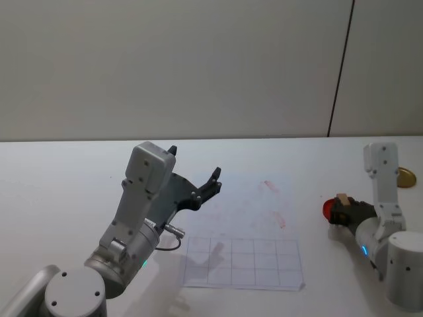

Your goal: Use the one hand to pick up the stamp and affix it onto the A4 paper.

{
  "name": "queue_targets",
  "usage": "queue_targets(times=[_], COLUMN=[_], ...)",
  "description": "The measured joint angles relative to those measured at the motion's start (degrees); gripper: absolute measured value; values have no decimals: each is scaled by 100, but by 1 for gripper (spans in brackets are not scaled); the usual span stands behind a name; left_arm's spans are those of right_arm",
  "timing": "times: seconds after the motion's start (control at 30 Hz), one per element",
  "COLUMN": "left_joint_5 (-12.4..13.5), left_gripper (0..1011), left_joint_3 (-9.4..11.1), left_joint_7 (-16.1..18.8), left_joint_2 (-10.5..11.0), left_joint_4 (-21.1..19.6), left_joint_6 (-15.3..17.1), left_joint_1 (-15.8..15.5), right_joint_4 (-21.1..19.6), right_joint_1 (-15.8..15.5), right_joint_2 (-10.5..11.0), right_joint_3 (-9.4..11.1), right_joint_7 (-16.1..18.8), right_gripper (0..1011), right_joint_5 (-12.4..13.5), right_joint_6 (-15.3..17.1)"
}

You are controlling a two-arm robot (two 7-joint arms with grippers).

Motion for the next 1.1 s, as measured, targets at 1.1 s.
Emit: queue_targets(times=[1.1], left_joint_5=[0], left_gripper=[993], left_joint_3=[0], left_joint_7=[0], left_joint_2=[0], left_joint_4=[0], left_joint_6=[0], left_joint_1=[0], right_joint_4=[-780], right_joint_1=[-41], right_joint_2=[-104], right_joint_3=[-134], right_joint_7=[406], right_gripper=[220], right_joint_5=[-469], right_joint_6=[-236])
